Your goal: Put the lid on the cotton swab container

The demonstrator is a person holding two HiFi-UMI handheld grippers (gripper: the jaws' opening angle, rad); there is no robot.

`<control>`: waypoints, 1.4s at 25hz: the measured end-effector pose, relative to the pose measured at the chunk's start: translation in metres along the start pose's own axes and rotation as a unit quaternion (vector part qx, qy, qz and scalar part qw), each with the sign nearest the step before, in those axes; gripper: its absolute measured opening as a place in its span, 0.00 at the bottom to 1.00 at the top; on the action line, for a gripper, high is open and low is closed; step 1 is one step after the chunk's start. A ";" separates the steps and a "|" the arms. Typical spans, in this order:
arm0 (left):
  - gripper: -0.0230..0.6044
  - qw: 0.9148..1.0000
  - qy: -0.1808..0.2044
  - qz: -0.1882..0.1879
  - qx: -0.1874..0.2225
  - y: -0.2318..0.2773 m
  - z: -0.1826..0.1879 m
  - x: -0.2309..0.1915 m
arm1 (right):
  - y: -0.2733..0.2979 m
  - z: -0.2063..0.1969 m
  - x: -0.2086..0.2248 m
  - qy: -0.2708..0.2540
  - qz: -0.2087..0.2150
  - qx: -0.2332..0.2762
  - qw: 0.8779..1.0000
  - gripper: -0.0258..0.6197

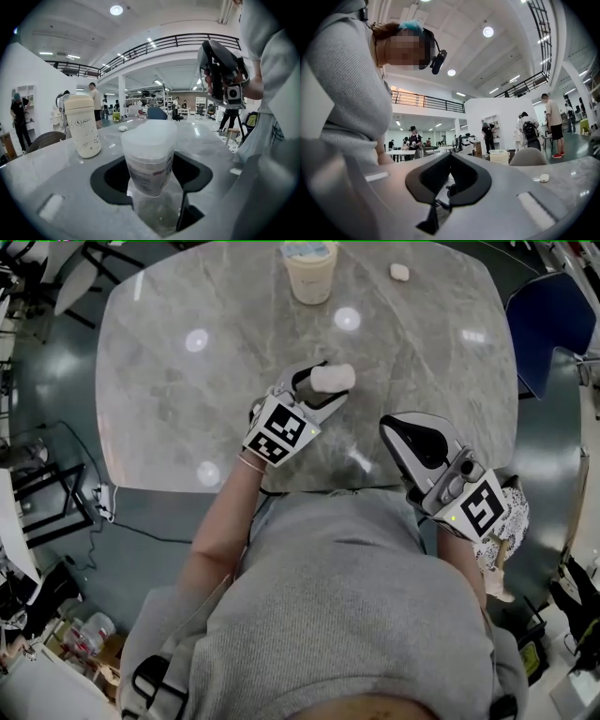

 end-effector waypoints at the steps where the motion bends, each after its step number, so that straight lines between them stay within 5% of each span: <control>1: 0.47 1.000 0.000 0.000 -0.002 0.001 -0.003 0.000 | 0.001 0.000 -0.001 -0.001 0.001 -0.001 1.000 0.04; 35: 0.47 0.997 0.019 -0.032 -0.064 0.021 -0.037 0.012 | 0.000 0.001 0.001 0.011 0.004 -0.004 1.000 0.04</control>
Point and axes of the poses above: the fingertips, and each gripper's own axes: y forward along the fingers, x to its right, z out of its top, the point moved 3 cm from there along -y, backward along the fingers
